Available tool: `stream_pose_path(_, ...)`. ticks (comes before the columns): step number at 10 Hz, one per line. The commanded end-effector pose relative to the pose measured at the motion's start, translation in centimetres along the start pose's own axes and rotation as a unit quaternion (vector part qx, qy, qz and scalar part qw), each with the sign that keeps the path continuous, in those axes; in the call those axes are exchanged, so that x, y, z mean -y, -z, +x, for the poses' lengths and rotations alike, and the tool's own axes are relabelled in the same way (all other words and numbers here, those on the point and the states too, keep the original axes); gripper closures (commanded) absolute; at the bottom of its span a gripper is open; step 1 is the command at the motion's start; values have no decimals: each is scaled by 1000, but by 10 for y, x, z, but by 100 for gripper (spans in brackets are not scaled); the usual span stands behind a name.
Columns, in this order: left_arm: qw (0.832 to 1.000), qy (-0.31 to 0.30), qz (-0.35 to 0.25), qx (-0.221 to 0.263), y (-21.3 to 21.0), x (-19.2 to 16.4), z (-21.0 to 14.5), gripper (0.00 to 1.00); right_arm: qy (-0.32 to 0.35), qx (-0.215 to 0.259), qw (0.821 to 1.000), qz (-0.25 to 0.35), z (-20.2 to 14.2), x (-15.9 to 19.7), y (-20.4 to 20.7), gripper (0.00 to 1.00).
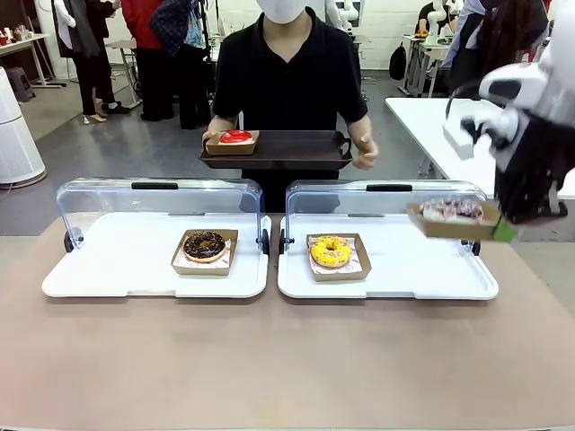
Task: Provide the desired donut to the person.
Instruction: Pick up and lift the Paper togo box containing the Donut pointed at by the person.
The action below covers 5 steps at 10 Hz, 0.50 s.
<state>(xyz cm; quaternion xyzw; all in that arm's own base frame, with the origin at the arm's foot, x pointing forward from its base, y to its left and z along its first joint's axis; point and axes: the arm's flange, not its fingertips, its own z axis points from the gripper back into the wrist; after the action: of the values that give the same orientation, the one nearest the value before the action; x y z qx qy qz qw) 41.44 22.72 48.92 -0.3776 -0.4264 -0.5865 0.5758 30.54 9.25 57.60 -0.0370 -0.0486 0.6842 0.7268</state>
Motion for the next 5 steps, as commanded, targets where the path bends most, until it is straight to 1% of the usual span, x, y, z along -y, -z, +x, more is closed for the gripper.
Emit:
stream_pose_path(1, 1000, 0, -4, -1, -1, 2, 2, 0, 37, -5, 999, -3, 9, 24, -32, 100)
stream_pose_path(3, 1000, 0, -4, -1, -1, 2, 2, 0, 60, 11, 998, 0, 18, 43, -70, 100)
stream_pose_path(4, 1000, 0, -4, -1, -1, 2, 2, 0, 71, 4, 997, 9, 23, 59, -81, 100)
stream_pose_path(5, 1000, 0, -4, -1, -1, 2, 2, 0, 77, 10, 997, 18, 26, 75, -87, 100)
